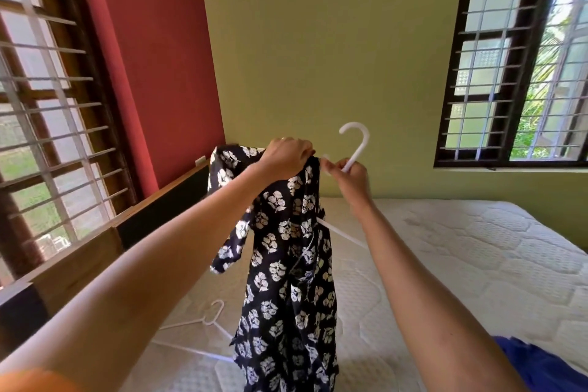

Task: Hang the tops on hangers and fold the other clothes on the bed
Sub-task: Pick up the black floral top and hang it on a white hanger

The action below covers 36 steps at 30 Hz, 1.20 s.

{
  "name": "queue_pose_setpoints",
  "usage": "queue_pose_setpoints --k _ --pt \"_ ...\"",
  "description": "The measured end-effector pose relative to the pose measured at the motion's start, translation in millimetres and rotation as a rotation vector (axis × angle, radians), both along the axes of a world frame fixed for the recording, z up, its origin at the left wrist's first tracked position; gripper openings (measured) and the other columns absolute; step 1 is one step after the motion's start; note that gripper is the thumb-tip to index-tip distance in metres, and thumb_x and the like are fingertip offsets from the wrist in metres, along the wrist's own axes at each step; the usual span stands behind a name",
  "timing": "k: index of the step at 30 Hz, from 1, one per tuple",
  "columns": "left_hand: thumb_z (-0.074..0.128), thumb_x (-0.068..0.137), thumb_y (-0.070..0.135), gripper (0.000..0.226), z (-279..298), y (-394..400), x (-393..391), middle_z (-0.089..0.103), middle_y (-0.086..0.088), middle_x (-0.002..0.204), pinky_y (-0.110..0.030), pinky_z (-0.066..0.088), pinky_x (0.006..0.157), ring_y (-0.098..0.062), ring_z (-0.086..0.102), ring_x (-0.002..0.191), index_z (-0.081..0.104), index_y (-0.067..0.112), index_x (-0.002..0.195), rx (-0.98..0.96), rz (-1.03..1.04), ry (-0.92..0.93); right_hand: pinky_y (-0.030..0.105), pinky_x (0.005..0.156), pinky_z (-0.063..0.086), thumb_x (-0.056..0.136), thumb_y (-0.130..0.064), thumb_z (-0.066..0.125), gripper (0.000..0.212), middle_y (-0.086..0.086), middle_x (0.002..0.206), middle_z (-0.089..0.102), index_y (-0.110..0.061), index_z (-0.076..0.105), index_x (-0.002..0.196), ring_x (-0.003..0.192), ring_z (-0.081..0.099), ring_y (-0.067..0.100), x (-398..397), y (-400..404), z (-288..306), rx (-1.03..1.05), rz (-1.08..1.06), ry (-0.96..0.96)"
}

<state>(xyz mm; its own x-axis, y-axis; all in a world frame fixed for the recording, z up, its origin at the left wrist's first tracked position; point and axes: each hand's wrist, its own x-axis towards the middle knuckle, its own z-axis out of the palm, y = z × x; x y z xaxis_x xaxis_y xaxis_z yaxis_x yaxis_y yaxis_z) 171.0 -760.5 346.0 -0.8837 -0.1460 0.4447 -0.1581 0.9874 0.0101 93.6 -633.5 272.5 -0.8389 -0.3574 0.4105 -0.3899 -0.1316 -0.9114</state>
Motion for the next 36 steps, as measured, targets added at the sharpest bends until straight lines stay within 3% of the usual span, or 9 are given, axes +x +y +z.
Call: queue_pose_setpoints --k 7,12,14,16,19,22,27,30,36 --pt "0.033 0.102 0.031 0.031 6.6 -10.9 -0.5 0.047 0.004 0.064 -0.022 0.027 0.047 -0.012 0.043 0.055 0.057 0.012 0.097 0.198 0.076 0.026 0.02 0.069 0.028 0.084 -0.039 0.059 0.036 0.003 0.082 0.053 -0.004 0.052 0.09 0.076 0.039 0.01 3.0 1.1 -19.7 0.027 -0.899 0.484" --pt "0.034 0.092 0.06 0.048 17.3 -12.5 -0.9 0.044 0.004 0.06 -0.021 0.029 0.048 -0.009 0.042 0.053 0.053 0.018 0.081 0.299 0.12 0.021 0.018 0.045 0.039 0.086 -0.036 0.053 0.028 -0.003 0.058 0.053 -0.009 0.055 0.084 0.048 0.045 0.01 32.4 -12.1 -84.4 0.36 -0.301 0.716" --pt "0.046 0.085 0.064 0.046 19.1 -14.2 -1.3 0.046 0.007 0.057 -0.02 0.027 0.045 -0.008 0.042 0.049 0.051 0.022 0.069 0.29 0.15 0.082 0.031 0.066 0.053 0.086 -0.032 0.057 0.036 0.003 0.079 0.064 -0.007 0.052 0.111 0.069 0.062 0.018 33.4 -19.8 -104.2 0.746 -0.173 0.576" --pt "0.05 0.085 0.062 0.044 21.3 -18.6 0.0 0.046 0.008 0.055 -0.019 0.027 0.044 -0.007 0.041 0.046 0.051 0.022 0.066 0.308 0.177 0.147 0.046 0.104 0.037 0.086 -0.025 0.055 0.034 0.006 0.109 0.063 -0.011 0.051 0.117 0.109 0.057 0.023 25.6 -20.1 -114.4 1.077 -0.067 0.421" --pt "0.051 0.089 0.051 0.037 24.0 -33.4 8.3 0.048 0.007 0.056 -0.02 0.029 0.045 -0.01 0.043 0.048 0.057 0.02 0.07 0.366 0.234 0.229 0.058 0.113 -0.001 0.091 -0.027 0.052 0.023 0.002 0.119 0.062 -0.015 0.062 0.107 0.126 0.045 0.021 4.0 -4.3 -110.8 1.272 0.013 0.275" --pt "0.048 0.092 0.043 0.03 18.1 -51.1 21.1 0.058 0.004 0.066 -0.022 0.035 0.054 -0.014 0.049 0.055 0.066 0.019 0.087 0.314 0.312 0.252 0.056 0.111 0.0 0.09 -0.038 0.055 0.025 -0.003 0.112 0.065 -0.02 0.068 0.102 0.119 0.05 0.018 -23.6 25.6 -86.3 1.223 -0.063 0.239" --pt "0.046 0.092 0.028 0.028 -4.8 -69.4 28.9 0.067 -0.008 0.079 -0.026 0.044 0.058 -0.018 0.048 0.055 0.066 0.011 0.1 0.358 0.244 0.353 0.033 0.082 0.048 0.086 -0.025 0.066 0.016 -0.002 0.064 0.061 -0.019 0.061 0.072 0.066 0.057 0.014 -52.6 48.4 -24.4 0.933 0.021 0.177" --pt "0.048 0.091 0.025 0.026 -6.8 -79.9 36.7 0.066 -0.009 0.09 -0.033 0.049 0.067 -0.023 0.056 0.071 0.065 0.007 0.1 0.37 0.234 0.481 0.018 0.053 0.038 0.086 -0.019 0.065 0.019 -0.001 0.059 0.057 -0.019 0.061 0.068 0.047 0.046 0.009 -58.4 54.3 1.3 0.804 0.031 0.237" --pt "0.047 0.09 0.022 0.017 0.4 -99.1 43.5 0.055 -0.006 0.069 -0.028 0.036 0.056 -0.022 0.048 0.062 0.054 0.01 0.08 0.464 0.272 0.57 0.015 0.05 0.037 0.083 -0.011 0.068 0.021 -0.005 0.061 0.043 -0.012 0.047 0.084 0.049 0.036 0.007 -54.6 51.7 20.6 0.449 -0.163 0.485"
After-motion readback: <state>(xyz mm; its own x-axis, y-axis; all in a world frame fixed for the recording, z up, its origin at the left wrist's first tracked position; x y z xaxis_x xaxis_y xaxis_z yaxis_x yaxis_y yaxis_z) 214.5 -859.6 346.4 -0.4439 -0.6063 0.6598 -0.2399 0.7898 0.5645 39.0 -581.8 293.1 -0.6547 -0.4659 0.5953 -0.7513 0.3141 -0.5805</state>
